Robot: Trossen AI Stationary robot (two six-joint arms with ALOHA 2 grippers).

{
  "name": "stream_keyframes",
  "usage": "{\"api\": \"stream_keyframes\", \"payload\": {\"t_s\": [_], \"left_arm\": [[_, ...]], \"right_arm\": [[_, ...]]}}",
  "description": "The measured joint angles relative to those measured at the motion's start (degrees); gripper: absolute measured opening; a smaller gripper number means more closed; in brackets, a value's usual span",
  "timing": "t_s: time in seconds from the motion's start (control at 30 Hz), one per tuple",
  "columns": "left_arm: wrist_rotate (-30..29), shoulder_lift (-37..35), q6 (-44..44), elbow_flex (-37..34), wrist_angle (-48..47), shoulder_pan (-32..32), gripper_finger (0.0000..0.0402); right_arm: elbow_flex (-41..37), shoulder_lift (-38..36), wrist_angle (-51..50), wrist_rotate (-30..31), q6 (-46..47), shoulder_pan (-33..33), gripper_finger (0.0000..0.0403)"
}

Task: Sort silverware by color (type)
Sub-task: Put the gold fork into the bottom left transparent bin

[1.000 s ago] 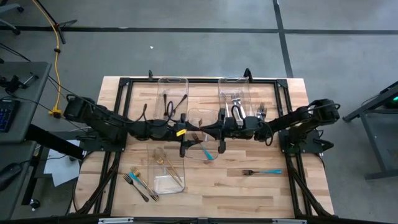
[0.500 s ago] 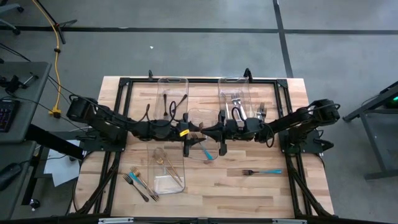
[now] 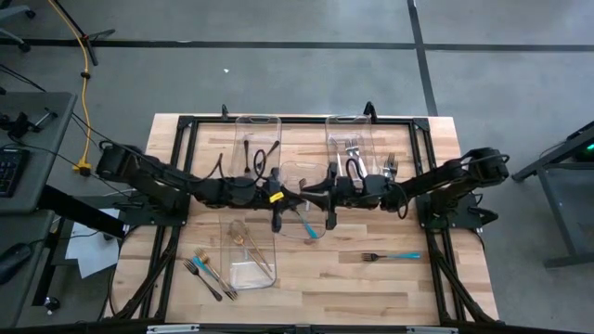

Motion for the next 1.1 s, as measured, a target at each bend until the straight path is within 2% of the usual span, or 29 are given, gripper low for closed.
{"api": "stream_keyframes", "payload": {"t_s": [0.1, 0.2, 0.37, 0.57, 0.67, 0.83, 1.1], "left_arm": [[-2.1, -4.7, -0.3, 0.0, -5.3, 0.1, 0.0013], [-7.0, -9.5, 0.3, -1.7, -9.4, -0.6, 0.0013], [-11.2, -18.7, 1.6, -8.0, -8.9, -1.8, 0.0013], [-11.1, -30.9, 4.3, -14.9, -6.8, -4.7, 0.0013], [-11.1, -34.7, 6.0, -16.6, -6.8, -6.6, 0.0013], [-12.7, -36.9, 6.3, -16.8, -6.6, -8.0, 0.0013], [-13.2, -36.1, 6.6, -16.8, -6.4, -8.2, 0.0013]], "right_arm": [[0.0, -1.6, -5.2, 2.4, -0.2, 0.1, 0.0096], [-0.1, -4.6, -9.7, 4.4, -0.4, 0.1, 0.0128], [-2.8, -9.9, -15.7, 8.3, -2.8, 0.4, 0.0170], [-13.0, -17.7, -8.6, 15.5, -4.9, 1.0, 0.0193], [-18.4, -21.4, -1.5, 15.9, -4.0, 0.7, 0.0194], [-22.6, -25.1, 2.2, 14.2, -3.9, 0.8, 0.0195], [-22.5, -25.2, 1.5, 13.2, -3.8, 0.8, 0.0195]]}}
